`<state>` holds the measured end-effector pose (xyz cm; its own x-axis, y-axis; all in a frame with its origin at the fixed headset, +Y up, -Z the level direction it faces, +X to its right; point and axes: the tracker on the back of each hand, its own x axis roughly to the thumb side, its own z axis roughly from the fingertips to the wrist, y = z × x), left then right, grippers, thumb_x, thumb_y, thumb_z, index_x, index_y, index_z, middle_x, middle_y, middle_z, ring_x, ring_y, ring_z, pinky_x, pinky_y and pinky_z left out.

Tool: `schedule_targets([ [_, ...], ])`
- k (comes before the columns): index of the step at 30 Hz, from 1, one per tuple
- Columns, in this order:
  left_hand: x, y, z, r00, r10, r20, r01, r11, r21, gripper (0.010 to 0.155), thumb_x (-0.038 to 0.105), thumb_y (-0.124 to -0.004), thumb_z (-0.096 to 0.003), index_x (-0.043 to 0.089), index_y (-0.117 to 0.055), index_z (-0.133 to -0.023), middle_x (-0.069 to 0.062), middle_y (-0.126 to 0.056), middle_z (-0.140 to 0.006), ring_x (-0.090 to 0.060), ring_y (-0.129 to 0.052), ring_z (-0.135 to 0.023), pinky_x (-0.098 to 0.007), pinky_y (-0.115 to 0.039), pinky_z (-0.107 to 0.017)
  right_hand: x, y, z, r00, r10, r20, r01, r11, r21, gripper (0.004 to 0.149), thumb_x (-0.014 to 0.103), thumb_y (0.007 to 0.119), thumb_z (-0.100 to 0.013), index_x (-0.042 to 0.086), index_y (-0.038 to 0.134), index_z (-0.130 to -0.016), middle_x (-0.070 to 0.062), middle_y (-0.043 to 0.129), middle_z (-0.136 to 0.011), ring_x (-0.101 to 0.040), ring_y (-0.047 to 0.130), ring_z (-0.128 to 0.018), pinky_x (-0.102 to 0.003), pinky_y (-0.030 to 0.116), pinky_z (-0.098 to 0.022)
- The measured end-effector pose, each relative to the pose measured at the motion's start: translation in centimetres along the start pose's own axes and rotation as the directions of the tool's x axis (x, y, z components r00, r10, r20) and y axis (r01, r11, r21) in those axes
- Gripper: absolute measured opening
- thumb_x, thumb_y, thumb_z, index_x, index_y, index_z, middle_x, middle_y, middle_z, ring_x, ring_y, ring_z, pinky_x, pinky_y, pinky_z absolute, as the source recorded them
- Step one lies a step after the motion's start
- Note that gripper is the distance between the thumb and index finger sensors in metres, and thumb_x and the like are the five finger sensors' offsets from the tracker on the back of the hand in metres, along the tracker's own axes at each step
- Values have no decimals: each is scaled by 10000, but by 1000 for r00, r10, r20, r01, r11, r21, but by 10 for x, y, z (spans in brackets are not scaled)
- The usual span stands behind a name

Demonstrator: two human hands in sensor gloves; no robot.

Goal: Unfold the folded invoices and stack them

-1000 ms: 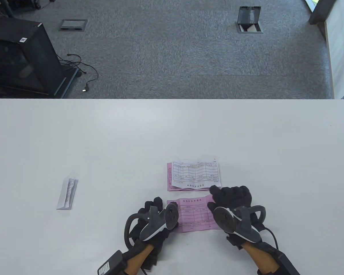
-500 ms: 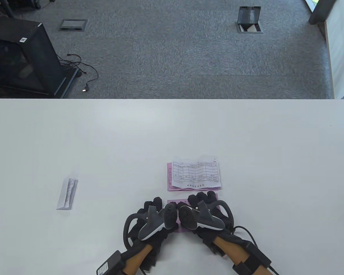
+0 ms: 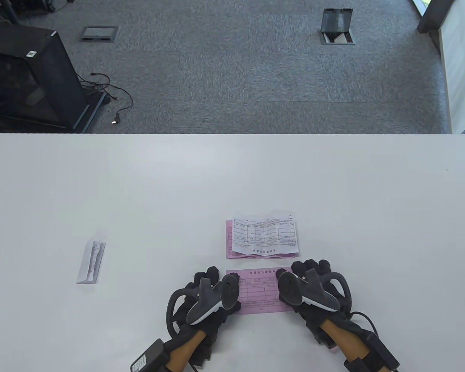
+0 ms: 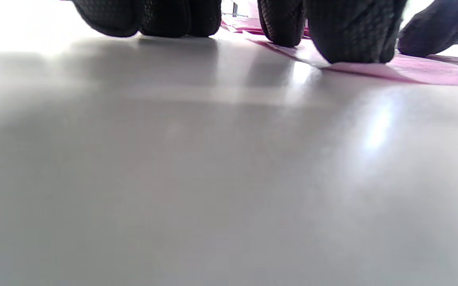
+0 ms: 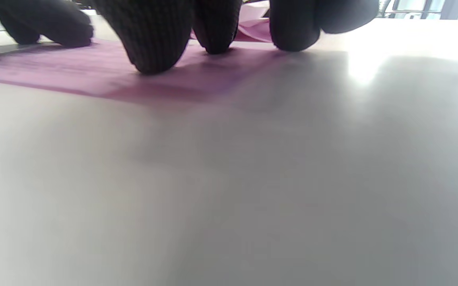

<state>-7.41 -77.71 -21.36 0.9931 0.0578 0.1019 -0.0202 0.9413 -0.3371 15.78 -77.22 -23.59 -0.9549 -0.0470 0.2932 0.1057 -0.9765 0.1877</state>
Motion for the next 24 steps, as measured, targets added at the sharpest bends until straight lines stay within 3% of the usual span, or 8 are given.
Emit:
schedule_targets([
  [4, -1, 0, 0, 1000, 10, -3, -10, 1000, -7, 724, 571, -788, -425, 465, -513, -1086, -111, -394, -1205, -356, -457, -1041, -501, -574, -720, -16, 2, 5, 999, -17, -35, 17, 1000, -4, 612, 493, 728, -459, 318, 565, -1022, -191, 575, -1050, -475, 545, -934, -754, 376, -666],
  [12, -4, 0, -1, 999, 33, -4, -33, 999, -16, 734, 565, -799, -424, 451, -511, -1089, -100, -379, -1207, -346, -441, -1043, -493, -570, -722, -17, 4, 6, 998, -48, -42, 48, 999, -10, 609, 484, 731, -461, 310, 567, -1022, -199, 561, -1054, -478, 537, -935, -751, 377, -666],
  [15, -4, 1, -1, 999, 33, -3, -33, 999, -17, 734, 563, -801, -424, 449, -512, -1089, -102, -379, -1207, -349, -440, -1041, -497, -569, -721, -13, -1, 8, 998, -39, -42, 35, 996, -77, 622, 491, 727, -462, 309, 552, -1030, -205, 525, -1071, -488, 499, -951, -756, 361, -667],
  [20, -4, 1, -1, 999, 32, 2, -32, 999, -17, 733, 564, -798, -425, 450, -509, -1089, -103, -378, -1206, -349, -439, -1041, -497, -568, -720, 18, -26, 13, 993, -113, 46, 120, 970, -212, 599, 505, 709, -469, 322, 570, -1022, -211, 506, -1081, -500, 468, -960, -754, 350, -671],
  [24, -4, 1, -1, 1000, 31, 3, -31, 999, -16, 735, 562, -797, -426, 445, -507, -1091, -104, -376, -1206, -351, -438, -1041, -499, -566, -721, 53, -26, 4, 992, -68, 107, 83, 986, -145, 598, 511, 702, -470, 330, 570, -1023, -211, 493, -1093, -508, 447, -972, -758, 341, -672],
])
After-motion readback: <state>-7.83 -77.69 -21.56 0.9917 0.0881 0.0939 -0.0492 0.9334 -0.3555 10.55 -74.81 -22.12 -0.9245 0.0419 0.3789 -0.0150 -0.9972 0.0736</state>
